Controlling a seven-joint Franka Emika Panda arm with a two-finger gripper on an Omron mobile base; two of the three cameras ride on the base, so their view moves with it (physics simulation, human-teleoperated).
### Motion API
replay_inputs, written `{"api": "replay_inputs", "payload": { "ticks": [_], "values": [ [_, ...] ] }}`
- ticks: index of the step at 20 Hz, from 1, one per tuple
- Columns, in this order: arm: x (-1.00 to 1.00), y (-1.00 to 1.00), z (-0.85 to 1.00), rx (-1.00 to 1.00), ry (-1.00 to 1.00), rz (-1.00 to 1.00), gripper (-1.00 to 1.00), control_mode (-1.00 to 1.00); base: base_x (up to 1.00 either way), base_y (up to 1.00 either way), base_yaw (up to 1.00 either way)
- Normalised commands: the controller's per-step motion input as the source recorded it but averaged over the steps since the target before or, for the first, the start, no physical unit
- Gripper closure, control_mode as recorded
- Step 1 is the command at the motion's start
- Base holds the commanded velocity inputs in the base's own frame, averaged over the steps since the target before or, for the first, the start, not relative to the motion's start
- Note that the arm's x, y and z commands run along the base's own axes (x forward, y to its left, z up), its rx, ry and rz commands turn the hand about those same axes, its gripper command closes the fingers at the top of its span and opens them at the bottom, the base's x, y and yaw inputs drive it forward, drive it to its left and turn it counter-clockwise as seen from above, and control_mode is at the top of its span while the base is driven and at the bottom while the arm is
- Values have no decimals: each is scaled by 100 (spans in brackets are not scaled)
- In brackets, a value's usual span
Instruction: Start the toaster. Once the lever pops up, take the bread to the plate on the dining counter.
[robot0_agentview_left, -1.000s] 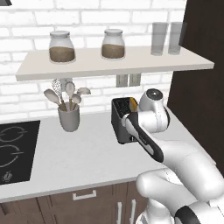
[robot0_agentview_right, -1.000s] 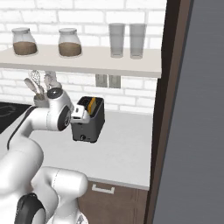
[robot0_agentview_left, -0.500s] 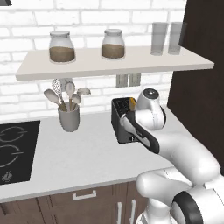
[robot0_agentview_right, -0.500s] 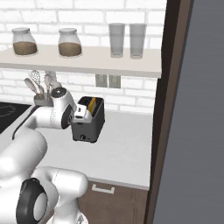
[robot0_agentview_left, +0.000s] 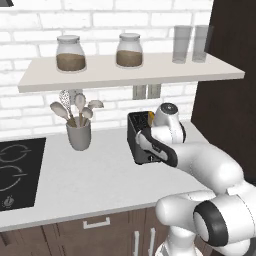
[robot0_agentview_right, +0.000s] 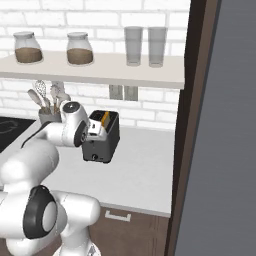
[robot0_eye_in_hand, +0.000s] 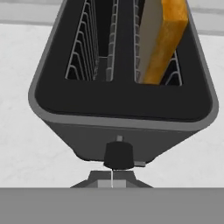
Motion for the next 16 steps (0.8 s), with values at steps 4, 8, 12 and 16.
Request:
{"api": "replay_inputs", "payload": {
  "ticks": [4,8,12,16],
  "values": [
    [32,0,-5,0,1,0,100,-100,0,0,0],
    [42,0,-10,-1,3,0,100,-100,0,0,0],
    [42,0,-14,-1,3,0,100,-100,0,0,0],
    [15,0,-17,-2,2,0,100,-100,0,0,0]
  ]
}}
